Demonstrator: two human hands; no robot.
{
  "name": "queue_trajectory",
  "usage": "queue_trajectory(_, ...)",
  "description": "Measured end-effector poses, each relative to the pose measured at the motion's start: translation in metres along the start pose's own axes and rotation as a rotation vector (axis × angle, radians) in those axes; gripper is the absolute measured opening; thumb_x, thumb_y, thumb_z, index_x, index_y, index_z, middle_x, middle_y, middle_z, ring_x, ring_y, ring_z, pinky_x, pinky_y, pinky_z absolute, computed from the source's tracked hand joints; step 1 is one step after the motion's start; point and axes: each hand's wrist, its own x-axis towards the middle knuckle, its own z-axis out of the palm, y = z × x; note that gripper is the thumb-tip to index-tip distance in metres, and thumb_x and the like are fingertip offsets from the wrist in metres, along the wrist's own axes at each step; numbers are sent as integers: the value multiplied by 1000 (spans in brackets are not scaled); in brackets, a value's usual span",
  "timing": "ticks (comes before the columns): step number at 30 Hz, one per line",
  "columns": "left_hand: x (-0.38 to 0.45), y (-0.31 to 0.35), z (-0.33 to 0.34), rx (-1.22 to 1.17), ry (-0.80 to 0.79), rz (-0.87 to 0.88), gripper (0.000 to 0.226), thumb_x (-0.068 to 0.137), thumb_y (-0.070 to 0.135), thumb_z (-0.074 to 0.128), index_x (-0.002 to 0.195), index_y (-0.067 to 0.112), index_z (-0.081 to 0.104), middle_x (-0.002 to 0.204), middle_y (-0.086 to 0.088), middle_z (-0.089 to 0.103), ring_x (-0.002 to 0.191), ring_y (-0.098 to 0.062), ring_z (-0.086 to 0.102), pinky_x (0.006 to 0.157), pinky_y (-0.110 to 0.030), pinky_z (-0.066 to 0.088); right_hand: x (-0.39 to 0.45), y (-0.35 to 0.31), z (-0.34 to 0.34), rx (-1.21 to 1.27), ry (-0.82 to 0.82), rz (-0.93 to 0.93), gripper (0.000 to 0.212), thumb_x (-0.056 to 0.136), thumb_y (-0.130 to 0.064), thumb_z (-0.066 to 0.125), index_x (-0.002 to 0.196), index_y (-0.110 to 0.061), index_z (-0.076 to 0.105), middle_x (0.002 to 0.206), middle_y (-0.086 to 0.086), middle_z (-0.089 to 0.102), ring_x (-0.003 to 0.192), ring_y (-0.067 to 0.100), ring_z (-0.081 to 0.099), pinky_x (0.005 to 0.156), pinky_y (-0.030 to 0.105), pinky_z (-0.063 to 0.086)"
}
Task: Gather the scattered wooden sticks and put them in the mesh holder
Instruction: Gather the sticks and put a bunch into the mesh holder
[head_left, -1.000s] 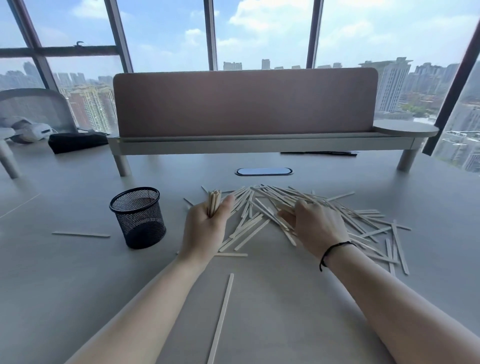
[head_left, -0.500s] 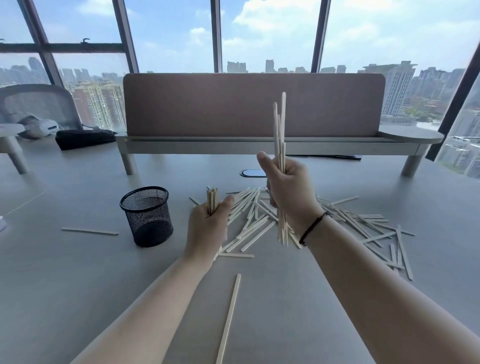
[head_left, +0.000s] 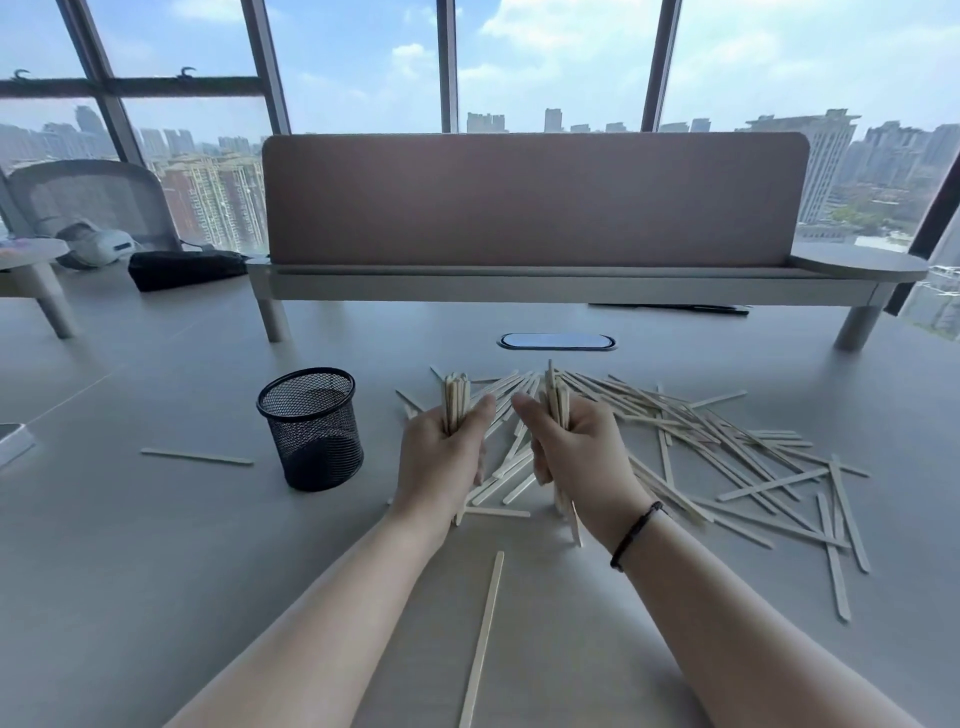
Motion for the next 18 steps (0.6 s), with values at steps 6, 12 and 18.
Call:
queue_trajectory(6,0,1,-1,34,-10,17,59,90,45,68,56,3,45,48,-14,39,41,-20,36,46,-29,32,-3,-6,1,22,27,-4,66,83,-54,67,57,-1,36,47,16,39,41,26,39,44,47,34)
queue_trajectory(12,2,4,-4,-86,-8,-52,67,84,48,71,63,-5,35,52,-8,22,48,-18,17,50,-37,14,-8,-11,-1,103,-6,13,78,76,-53,77,63,4,25,57,23,20,51,43,20,49,44,19)
queue_trajectory(18,3,5,-5,-77,-48,-153,58,92,33,66,51,20,28,47,-3,20,45,-16,18,51,-37,13,-4,-11,-1,163,10,183,57,94,-25,65,48,-19,31,42,2,26,40,17,18,45,27,17)
